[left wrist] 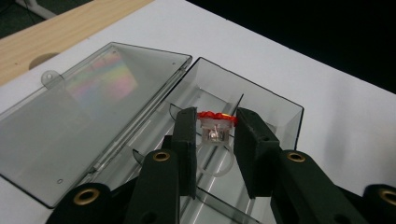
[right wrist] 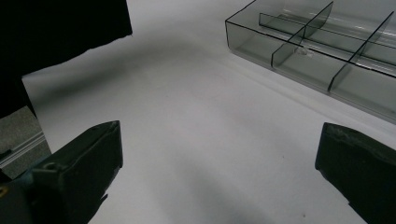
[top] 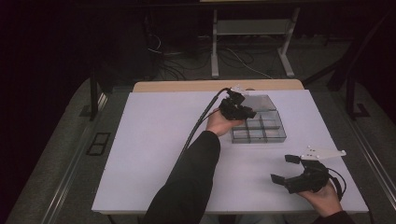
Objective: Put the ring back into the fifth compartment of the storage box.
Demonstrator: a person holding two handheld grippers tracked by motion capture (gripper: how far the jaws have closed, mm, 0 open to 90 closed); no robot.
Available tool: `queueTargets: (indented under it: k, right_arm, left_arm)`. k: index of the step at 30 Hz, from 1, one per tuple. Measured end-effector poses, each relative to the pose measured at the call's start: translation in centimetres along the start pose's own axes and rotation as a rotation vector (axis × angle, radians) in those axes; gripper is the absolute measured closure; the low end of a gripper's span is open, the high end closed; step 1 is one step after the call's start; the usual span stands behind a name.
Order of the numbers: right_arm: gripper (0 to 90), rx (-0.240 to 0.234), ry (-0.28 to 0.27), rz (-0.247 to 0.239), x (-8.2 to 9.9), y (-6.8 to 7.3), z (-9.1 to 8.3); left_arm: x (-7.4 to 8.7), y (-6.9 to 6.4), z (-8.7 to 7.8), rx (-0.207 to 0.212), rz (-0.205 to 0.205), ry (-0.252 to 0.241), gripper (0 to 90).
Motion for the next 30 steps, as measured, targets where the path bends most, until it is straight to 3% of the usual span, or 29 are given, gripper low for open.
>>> queueTargets:
  k: [19,22,30]
  right_arm:
    - [0.3,-0.007,-0.001,-0.011,-0.1,0.0,-0.1]
    - [0.3,-0.008,-0.004,-0.008,-0.1,0.0,-0.1]
    - [0.3,-0.007,-0.005,-0.007,-0.1,-0.1,-0.1]
  left_arm:
    - [0.9,1.4,3.4,0.0,-0.08,-0.015,67.4]
    - [1.0,1.6,3.5,-0.002,-0.099,-0.016,59.3]
    - [1.2,1.6,2.2,0.016,-0.129,-0.016,47.8]
Point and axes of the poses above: each handheld gripper's, and its own axes: z roughly forward along the jaws, x roughly out of its underside, y roughly to its left, the point moved 8 cm from there along z, roughly forward along the jaws, and after that the axes turned 9 degrees about y, right-handed, at the moved point
